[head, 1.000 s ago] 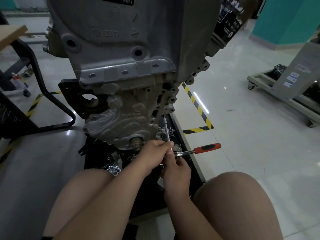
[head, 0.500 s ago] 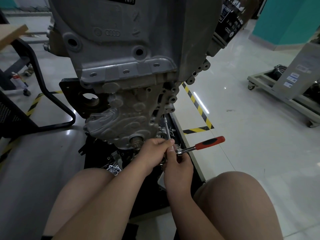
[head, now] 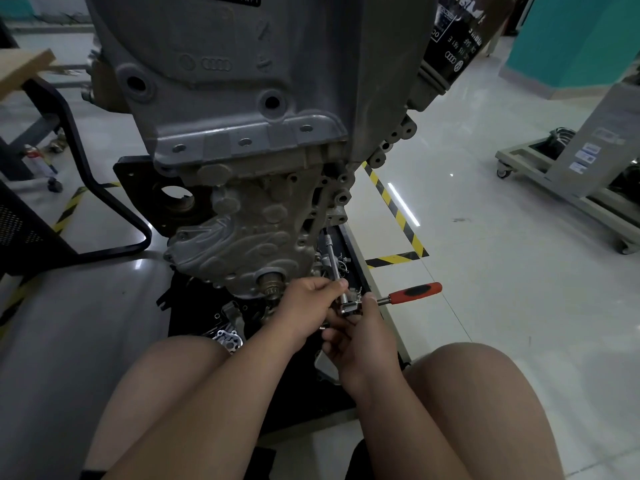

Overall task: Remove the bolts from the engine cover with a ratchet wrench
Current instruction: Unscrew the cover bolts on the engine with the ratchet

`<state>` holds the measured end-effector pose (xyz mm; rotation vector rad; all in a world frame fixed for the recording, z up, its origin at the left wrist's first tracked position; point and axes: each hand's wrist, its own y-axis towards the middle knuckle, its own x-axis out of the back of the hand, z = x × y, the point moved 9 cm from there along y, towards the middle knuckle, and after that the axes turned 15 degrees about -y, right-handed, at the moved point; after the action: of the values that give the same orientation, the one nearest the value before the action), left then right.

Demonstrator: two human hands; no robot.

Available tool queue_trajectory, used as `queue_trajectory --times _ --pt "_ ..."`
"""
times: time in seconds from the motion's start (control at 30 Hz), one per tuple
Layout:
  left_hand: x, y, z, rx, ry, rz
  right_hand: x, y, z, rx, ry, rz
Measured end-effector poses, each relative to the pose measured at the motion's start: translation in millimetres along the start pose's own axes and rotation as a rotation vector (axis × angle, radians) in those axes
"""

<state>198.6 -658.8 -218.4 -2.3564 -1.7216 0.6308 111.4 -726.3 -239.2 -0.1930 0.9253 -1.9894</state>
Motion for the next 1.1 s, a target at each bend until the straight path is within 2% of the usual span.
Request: queue_trajectory --times 0.2,0.33,0.63,0.73,0.87,1.1 --pt "4 2 -2 -0.045 0.065 -0.056 -6 1 -12 -0.105 0.138 0.044" --pt "2 -1 0 0.011 0.030 -0.022 -11 0 -11 -0.117 0.176 0.039" --pt "1 -5 1 0.024 0.023 0.008 -27 -1 -16 -0.208 0.285 0.165" --pt "0 -6 3 0.040 0.009 0.026 -23 2 -13 -0.135 0.231 0.122" --pt "0 -5 5 0.060 -0.029 0.045 -11 4 -2 0.074 0.014 -0.005" --pt "3 0 1 0.009 0.000 -0.006 4 -3 11 0.311 -0.211 -0.181"
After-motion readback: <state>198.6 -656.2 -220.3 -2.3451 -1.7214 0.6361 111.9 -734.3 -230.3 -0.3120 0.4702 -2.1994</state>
